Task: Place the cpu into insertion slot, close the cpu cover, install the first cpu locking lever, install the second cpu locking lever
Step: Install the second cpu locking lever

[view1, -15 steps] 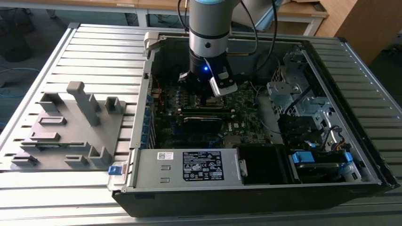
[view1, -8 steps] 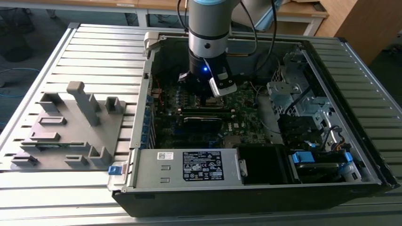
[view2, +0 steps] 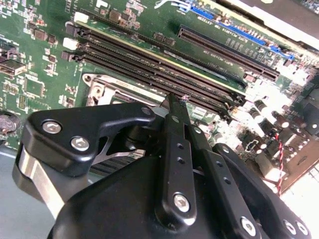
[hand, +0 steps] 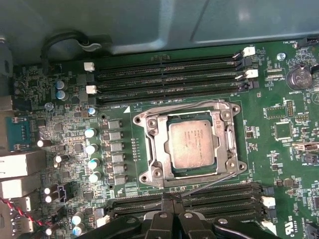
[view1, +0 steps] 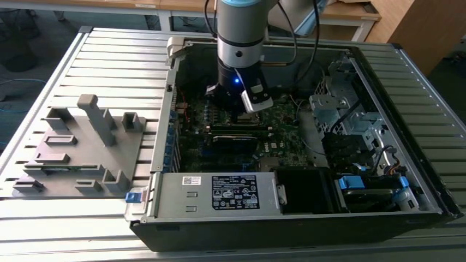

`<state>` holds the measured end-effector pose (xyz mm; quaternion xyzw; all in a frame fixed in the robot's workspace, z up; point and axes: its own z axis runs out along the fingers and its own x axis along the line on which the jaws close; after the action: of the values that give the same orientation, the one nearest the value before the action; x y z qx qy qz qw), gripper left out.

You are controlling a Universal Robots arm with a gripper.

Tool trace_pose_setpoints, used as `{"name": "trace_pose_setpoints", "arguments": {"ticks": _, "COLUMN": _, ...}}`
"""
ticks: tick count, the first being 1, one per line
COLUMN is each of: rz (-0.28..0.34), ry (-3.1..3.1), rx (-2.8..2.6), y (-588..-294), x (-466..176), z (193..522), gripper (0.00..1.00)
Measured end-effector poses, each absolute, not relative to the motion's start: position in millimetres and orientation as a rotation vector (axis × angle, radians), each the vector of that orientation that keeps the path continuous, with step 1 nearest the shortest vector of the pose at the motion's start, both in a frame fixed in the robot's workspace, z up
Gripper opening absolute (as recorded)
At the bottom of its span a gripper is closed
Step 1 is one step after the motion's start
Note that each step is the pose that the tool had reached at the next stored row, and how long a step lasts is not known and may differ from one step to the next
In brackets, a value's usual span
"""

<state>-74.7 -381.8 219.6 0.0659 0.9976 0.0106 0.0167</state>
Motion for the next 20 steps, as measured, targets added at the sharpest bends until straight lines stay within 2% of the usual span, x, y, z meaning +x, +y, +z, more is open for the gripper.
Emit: {"name": "trace_pose_setpoints", "arguments": {"ticks": 20, "rz": 0.033, "ry": 3.101, "rx": 0.205, "y": -381.8, "x": -80.0, "z": 215.9, "gripper": 0.10}}
